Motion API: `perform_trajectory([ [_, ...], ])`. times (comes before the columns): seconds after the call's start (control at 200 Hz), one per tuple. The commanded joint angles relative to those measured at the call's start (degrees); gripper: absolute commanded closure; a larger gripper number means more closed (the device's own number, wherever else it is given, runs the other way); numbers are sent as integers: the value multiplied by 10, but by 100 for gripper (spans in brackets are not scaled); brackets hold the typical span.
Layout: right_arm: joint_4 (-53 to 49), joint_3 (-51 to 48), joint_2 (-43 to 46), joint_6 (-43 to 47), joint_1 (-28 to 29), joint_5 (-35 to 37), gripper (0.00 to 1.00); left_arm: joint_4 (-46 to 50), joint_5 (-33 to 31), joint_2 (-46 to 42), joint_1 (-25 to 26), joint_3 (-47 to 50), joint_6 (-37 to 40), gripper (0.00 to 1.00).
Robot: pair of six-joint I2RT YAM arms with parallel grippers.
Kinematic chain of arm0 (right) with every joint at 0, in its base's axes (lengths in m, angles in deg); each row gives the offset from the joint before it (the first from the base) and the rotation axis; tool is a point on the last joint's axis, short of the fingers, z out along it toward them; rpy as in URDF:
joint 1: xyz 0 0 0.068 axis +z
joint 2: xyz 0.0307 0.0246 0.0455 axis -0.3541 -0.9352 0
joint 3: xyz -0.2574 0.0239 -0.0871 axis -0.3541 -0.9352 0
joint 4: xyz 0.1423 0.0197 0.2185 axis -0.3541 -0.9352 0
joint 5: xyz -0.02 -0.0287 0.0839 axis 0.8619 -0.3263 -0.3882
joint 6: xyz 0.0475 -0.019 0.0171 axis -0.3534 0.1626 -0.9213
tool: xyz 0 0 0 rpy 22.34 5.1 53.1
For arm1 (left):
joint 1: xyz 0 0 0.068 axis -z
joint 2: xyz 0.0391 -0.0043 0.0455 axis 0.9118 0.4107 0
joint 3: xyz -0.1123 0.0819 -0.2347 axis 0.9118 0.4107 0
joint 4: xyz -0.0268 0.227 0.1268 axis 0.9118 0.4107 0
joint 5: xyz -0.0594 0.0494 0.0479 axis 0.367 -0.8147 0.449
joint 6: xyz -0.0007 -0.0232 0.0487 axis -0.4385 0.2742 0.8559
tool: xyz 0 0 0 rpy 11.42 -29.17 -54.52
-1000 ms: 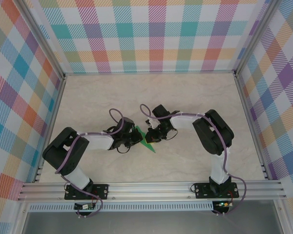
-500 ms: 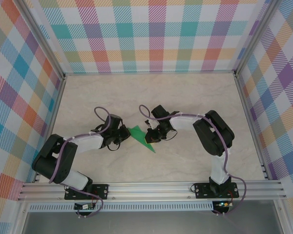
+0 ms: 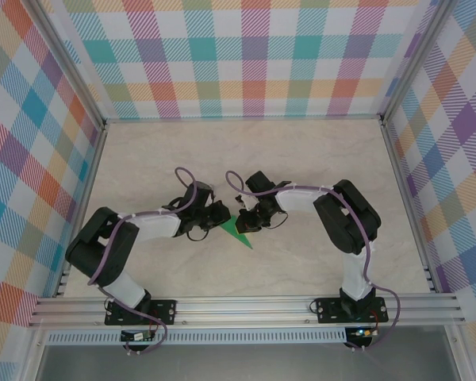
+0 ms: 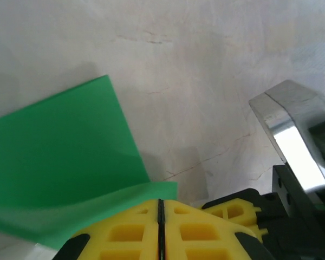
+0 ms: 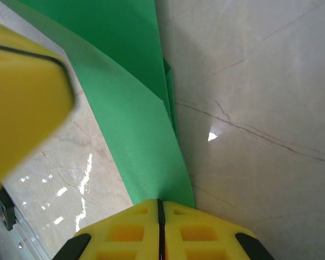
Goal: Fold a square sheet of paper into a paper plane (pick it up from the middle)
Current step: Fold the wing for the fifth time at the center of the table.
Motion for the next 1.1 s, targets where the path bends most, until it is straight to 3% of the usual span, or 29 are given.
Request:
perform_trajectory([
  [0.0,-73,-41,-70,-2,4,143,91,8,-4,22,6,-26,17,92],
  [0.23,-75,-41,-74,-1,3,147,92,64,-86,34,3,-33,14,92],
  [0.625,-75,-42,-83,-3,4,148,92,82,-154,17,-10,-12,-10,93],
  [1.095,-78,-47,-91,-5,4,159,92,70,-169,-19,-86,44,-8,93],
])
